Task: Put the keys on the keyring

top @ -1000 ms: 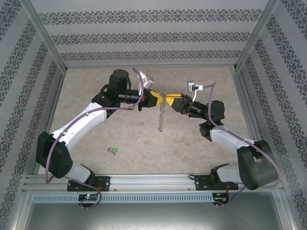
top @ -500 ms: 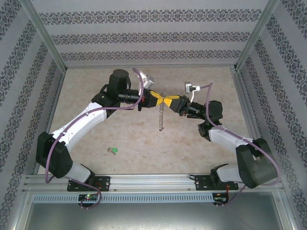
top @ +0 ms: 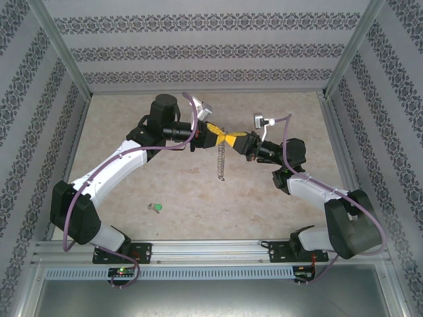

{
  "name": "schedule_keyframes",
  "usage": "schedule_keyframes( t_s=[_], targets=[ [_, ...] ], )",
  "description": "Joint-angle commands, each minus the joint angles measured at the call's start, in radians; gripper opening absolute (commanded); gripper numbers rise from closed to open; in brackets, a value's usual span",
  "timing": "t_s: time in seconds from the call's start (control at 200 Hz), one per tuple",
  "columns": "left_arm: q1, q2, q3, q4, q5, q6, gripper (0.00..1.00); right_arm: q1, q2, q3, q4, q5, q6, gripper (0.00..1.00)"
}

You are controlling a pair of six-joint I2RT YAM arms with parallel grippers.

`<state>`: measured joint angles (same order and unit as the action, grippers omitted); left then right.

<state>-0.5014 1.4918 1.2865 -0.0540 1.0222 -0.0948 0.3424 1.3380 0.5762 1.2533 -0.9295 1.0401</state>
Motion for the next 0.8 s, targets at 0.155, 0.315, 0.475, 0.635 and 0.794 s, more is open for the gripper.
schedule_keyframes(
  t_s=[0.155, 0.315, 0.475, 0.635, 0.794],
  targets=[
    [0.047, -0.061, -0.104, 0.254, -0.010, -0.164, 0.36, -0.027, -0.020, 0.040, 0.058, 0.045, -0.024, 0.00],
    [0.061, -0.070, -0.152, 0.372, -0.009, -0.252, 0.36, -0.029, -0.022, 0.052, 0.070, 0.052, -0.020, 0.00],
    [0.061, -0.051, -0.159, 0.448, 0.005, -0.308, 0.35, -0.024, -0.016, 0.070, 0.077, 0.046, -0.014, 0.00],
    [0.060, -0.024, -0.163, 0.540, 0.026, -0.381, 0.35, -0.015, -0.007, 0.079, 0.077, 0.046, -0.014, 0.00],
    [0.058, -0.006, -0.165, 0.595, 0.040, -0.429, 0.34, -0.010, -0.002, 0.082, 0.079, 0.047, -0.016, 0.00]
  ],
)
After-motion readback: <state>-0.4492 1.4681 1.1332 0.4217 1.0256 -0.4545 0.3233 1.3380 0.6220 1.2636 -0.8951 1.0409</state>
